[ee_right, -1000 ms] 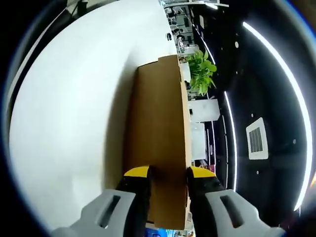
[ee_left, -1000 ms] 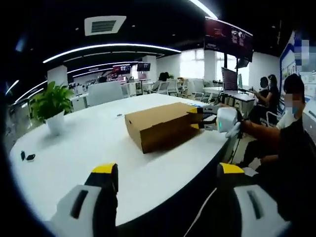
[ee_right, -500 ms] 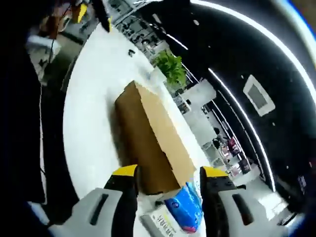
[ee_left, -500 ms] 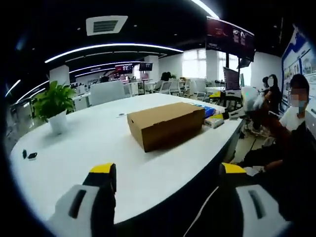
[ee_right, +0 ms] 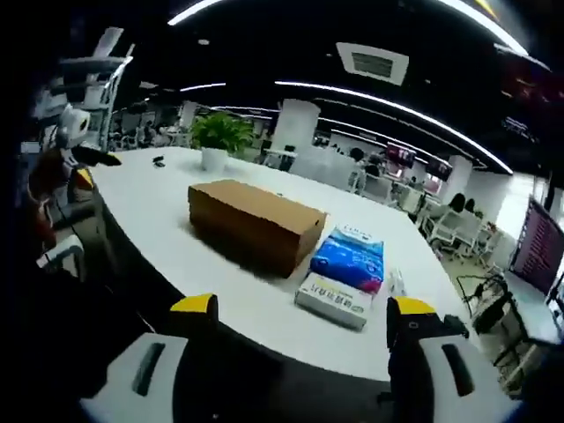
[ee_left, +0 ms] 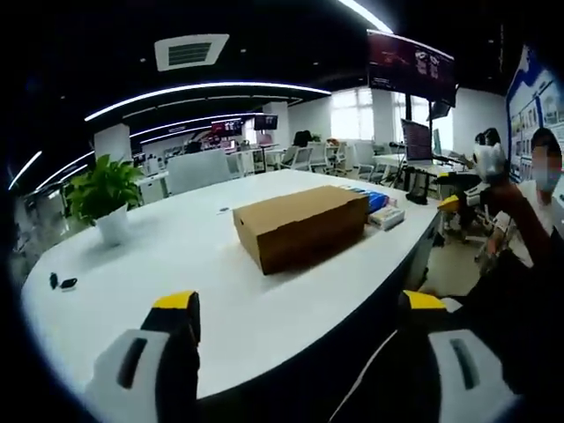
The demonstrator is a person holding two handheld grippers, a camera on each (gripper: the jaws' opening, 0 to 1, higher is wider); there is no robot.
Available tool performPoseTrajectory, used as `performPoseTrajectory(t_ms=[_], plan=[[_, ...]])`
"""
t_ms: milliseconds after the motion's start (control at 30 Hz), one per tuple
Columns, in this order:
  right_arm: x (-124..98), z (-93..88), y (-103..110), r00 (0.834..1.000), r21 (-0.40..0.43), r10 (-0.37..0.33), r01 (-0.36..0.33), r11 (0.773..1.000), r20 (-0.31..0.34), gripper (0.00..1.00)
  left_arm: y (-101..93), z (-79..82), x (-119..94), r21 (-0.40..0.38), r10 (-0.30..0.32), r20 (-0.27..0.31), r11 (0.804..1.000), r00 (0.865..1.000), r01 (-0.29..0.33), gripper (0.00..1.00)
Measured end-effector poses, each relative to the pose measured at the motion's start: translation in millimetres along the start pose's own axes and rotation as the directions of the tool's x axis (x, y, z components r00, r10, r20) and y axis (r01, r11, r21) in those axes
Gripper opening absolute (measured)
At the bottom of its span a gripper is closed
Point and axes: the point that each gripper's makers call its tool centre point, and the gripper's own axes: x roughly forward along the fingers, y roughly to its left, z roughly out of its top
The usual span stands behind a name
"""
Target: Operate the shoe box by opening the lid, removing the specified soft item, and placing it in the target area until the item is outside and the box remains undamaged.
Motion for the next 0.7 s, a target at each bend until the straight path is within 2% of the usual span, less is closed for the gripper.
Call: performPoseTrajectory(t_ms=[67,133,200,233,433,700], plan=[[0.2,-1.8,0.4,1.0,0.006,0.0,0.0,1.0,0.001,0.84,-0.5,-1.5,1.1,0.004,0.0,-0.004,1.0,1.0,0.0,0.97],[0.4,-13.6,10.4,0.999,0.047,0.028,-0.029,0.998,0.016,0.84,-0.3,-6.1,3.9,0.005,0.001,-0.018,1.0,1.0,-0.001,0.97],[4.2,-16.7,15.2,0.998,0.079,0.042,-0.045,0.996,0.035,0.84,0.6,-10.0,7.3,-0.016,-0.003,-0.035,1.0,0.999,0.003,0.97],[6.5,-18.1,19.2,0.998,0.11,0.05,-0.054,0.992,0.035,0.84,0.6,-8.5,7.0,-0.039,-0.008,-0.021,0.999,1.0,0.007,0.97],[11.3,-10.6,27.8,0.995,0.132,0.067,-0.076,0.988,0.075,0.84,-2.5,-5.9,3.5,-0.05,-0.018,-0.01,0.999,1.0,0.017,0.99],[17.9,-4.6,36.7,0.994,0.111,0.083,-0.091,0.99,0.076,0.84,-2.2,-5.1,2.8,-0.063,-0.028,-0.005,0.998,1.0,0.028,0.99]])
